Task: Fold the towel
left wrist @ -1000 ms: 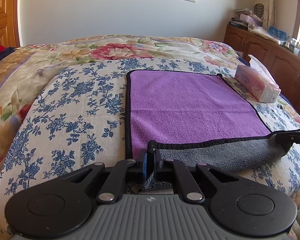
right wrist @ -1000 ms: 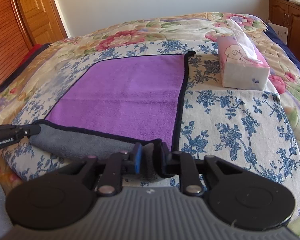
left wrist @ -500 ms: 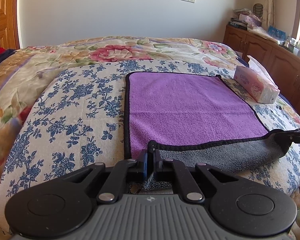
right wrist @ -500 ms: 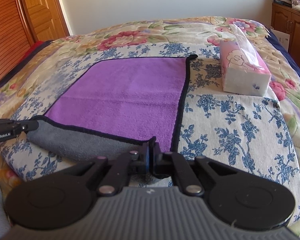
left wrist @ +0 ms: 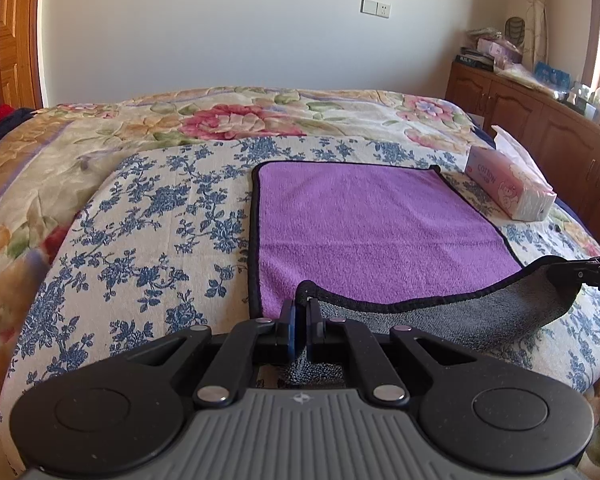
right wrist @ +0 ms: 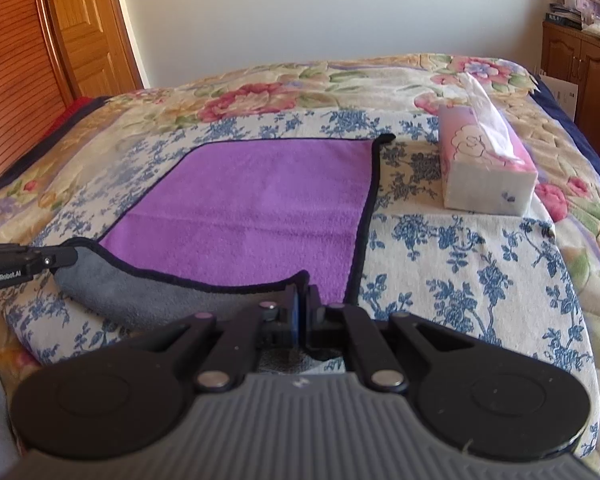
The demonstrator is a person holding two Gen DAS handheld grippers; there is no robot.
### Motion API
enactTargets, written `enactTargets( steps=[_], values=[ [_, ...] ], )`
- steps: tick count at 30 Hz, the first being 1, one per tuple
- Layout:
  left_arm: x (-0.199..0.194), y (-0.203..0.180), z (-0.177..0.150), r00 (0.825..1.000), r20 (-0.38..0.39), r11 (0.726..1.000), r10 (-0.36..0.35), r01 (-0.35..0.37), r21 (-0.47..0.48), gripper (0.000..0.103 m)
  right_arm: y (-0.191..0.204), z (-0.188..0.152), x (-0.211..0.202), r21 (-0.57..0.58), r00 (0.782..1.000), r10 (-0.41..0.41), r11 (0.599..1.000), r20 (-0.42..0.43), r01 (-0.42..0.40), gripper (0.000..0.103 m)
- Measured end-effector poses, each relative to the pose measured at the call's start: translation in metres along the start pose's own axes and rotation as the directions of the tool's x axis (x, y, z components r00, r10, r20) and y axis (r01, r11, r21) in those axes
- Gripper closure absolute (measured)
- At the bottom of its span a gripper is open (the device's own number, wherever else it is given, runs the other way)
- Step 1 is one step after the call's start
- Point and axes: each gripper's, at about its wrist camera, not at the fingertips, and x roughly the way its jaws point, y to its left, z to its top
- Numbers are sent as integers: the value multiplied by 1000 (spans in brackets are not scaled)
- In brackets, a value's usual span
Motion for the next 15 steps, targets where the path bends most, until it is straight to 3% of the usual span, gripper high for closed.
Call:
enactTargets(
  steps=[15],
  values=[
    [-11,-3,11,998,61,1000,3,-2,-9,98,0,7,-4,0,998,13,1000,57,-13,99]
  ],
)
